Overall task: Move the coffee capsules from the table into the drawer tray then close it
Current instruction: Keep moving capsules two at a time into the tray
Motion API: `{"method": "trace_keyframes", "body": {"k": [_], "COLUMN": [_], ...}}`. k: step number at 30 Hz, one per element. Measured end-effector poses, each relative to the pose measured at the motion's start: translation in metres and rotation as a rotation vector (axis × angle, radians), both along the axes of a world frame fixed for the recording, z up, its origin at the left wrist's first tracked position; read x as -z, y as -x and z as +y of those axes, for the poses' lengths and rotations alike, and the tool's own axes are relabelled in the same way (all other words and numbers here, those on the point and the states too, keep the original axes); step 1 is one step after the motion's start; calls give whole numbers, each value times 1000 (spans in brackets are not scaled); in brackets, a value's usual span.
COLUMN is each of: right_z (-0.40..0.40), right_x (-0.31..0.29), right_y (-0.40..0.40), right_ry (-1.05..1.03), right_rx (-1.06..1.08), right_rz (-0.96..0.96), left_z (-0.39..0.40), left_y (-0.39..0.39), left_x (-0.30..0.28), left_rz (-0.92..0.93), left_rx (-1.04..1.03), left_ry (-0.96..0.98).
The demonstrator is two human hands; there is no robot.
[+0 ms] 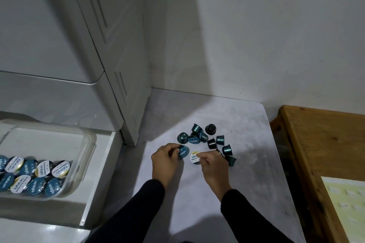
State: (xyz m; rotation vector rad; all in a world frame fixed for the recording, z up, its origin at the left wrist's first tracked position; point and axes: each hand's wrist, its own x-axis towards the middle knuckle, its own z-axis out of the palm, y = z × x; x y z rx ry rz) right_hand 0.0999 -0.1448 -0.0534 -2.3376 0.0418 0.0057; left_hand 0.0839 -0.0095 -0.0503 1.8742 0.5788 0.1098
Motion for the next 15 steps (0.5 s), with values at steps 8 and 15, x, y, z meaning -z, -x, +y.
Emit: {"method": "trace_keyframes", "body": {"k": [8, 15], "right_z": [-1, 15], "right_x": [-15, -76], "right_y": [-5, -9], "right_ry": [-179, -545], "right_rx": [99, 139], "right_rz": [46, 138], "left_z": [13, 37], "left_y": [2, 9], "left_x": [-16, -70], "left_rz": [-16, -138], "left_rx": [36, 69], "left_ry": [124, 298]}}
